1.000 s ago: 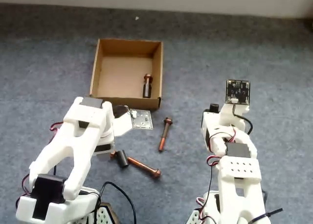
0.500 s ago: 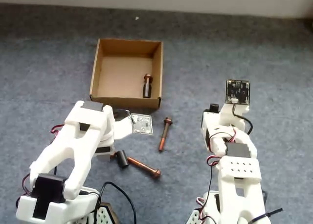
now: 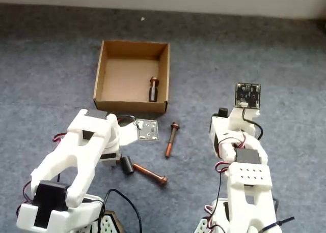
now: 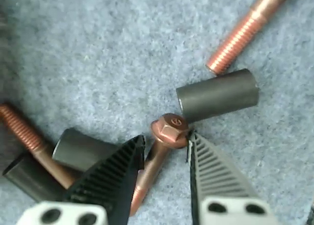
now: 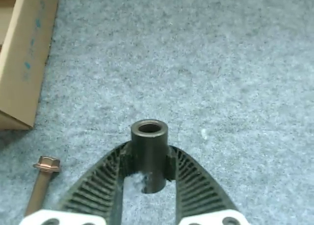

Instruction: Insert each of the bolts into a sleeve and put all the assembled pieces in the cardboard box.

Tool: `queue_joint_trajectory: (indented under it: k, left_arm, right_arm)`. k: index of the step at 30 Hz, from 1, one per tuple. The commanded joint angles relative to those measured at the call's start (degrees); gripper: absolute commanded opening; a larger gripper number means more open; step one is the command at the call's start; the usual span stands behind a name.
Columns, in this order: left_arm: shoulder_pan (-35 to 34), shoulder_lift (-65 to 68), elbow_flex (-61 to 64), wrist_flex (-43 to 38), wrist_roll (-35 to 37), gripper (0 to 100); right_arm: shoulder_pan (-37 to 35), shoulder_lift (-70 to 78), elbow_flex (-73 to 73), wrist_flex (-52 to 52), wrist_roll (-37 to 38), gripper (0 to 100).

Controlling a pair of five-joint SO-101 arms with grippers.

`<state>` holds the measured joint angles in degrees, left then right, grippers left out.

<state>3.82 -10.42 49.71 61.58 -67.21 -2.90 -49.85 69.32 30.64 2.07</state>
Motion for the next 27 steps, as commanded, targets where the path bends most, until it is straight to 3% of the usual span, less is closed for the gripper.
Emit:
queue_joint_trajectory:
  k: [1, 5, 12, 21, 27]
  left_arm:
    - [-0.04, -0.04, 0.57, -1.49, -0.7, 9]
    - [1.89, -0.13, 1.71, -1.41, -0.53, 1]
    - [2.15, -0.75, 1.89, -1.05, -0.35, 1]
    - [2.15, -1.89, 0.31, 0.35, 8.79, 1]
    - [2.07, -13.05, 0.75, 1.32, 14.42, 1]
  right_arm:
    - [0.31, -1.8, -0.84, -1.36, 0.44, 0.9]
    - [0.31, -1.8, -0.84, -1.36, 0.53, 0.9]
    - [0.31, -1.8, -0.84, -1.36, 0.53, 0.9]
    - [0.31, -1.8, -0.84, -1.36, 0.53, 0.9]
    - [0.31, -1.8, -0.84, -1.36, 0.53, 0.9]
